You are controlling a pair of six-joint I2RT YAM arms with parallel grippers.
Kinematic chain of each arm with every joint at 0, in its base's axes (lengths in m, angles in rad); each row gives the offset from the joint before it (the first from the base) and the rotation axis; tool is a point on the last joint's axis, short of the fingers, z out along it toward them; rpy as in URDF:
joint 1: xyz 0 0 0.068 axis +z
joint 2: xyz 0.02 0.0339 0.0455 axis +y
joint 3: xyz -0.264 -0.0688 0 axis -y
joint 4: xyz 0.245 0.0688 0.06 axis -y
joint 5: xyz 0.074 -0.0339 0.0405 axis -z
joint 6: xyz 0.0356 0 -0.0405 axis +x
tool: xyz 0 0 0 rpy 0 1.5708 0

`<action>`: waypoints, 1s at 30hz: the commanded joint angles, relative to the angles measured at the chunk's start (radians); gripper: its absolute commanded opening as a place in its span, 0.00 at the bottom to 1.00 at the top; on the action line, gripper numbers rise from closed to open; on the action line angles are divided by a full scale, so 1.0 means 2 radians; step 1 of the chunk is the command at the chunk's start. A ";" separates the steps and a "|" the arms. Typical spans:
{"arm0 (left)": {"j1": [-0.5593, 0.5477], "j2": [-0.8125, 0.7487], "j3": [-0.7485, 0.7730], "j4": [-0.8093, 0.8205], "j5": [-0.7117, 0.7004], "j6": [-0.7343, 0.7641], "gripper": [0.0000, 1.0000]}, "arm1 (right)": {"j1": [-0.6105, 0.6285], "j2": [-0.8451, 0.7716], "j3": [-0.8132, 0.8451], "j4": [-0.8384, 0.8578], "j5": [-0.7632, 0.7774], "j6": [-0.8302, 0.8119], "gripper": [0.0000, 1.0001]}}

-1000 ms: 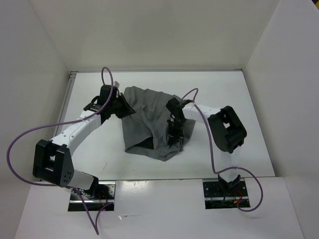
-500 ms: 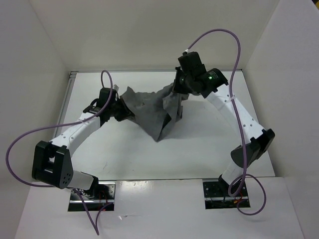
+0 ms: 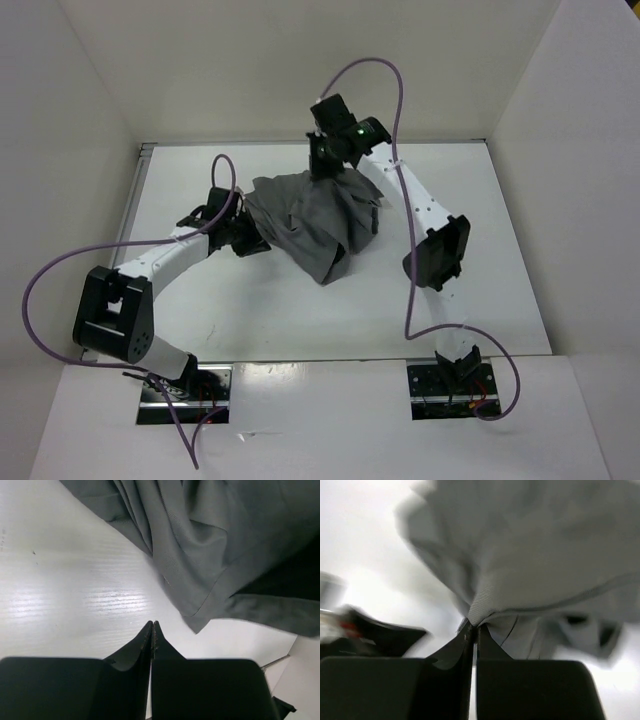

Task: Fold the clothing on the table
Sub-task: Flatten the skirt out

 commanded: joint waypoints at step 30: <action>-0.021 0.107 0.028 0.062 0.084 0.016 0.09 | -0.203 -0.338 -0.479 0.052 0.009 0.031 0.55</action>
